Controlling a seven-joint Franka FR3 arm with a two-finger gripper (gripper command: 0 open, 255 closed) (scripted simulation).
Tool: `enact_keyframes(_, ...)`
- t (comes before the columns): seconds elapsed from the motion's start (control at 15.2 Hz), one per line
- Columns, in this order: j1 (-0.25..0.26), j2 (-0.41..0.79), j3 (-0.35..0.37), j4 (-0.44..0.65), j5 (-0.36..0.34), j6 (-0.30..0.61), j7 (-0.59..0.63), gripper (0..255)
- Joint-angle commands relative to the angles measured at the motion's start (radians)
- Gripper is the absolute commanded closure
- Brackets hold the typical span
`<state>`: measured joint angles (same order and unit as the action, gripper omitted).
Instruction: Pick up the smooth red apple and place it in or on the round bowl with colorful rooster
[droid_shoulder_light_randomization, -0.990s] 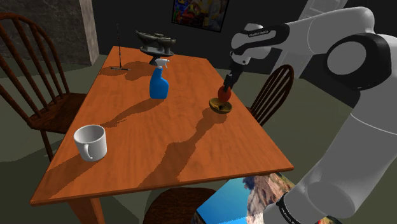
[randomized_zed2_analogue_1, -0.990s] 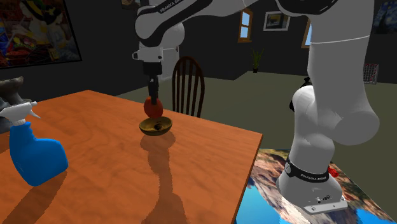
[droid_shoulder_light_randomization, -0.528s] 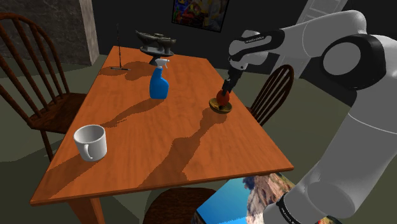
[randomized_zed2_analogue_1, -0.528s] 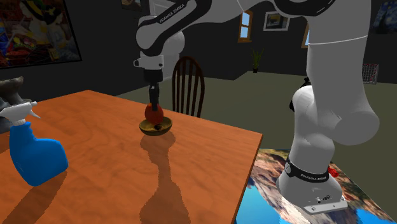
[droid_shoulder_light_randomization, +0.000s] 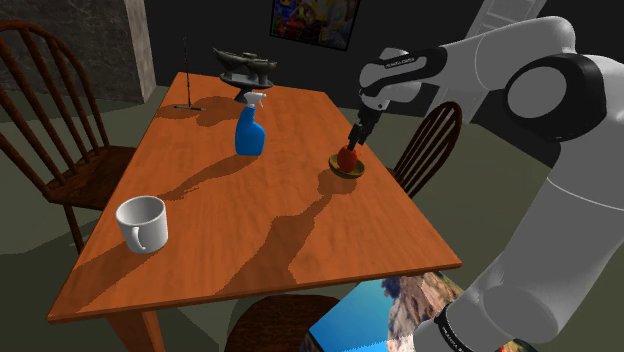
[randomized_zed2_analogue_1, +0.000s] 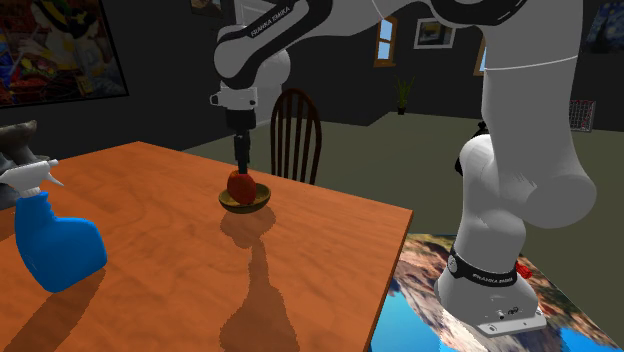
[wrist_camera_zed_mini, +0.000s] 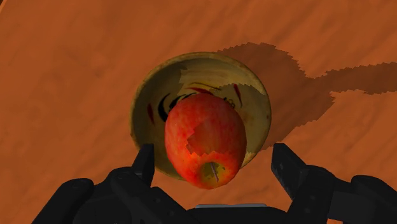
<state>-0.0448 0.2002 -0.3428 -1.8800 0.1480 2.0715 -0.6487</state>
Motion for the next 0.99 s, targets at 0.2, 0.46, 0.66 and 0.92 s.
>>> enact_keyframes(0.2, 0.000, -0.012, -0.002, 0.019, -0.006, -0.030, 0.004, 0)
enact_keyframes(0.46, -0.001, -0.039, -0.007, 0.080, -0.021, -0.116, 0.014, 0)
enact_keyframes(0.66, -0.001, -0.039, -0.007, 0.080, -0.021, -0.116, 0.014, 0)
enact_keyframes(0.92, -0.001, -0.039, -0.007, 0.080, -0.021, -0.116, 0.014, 0)
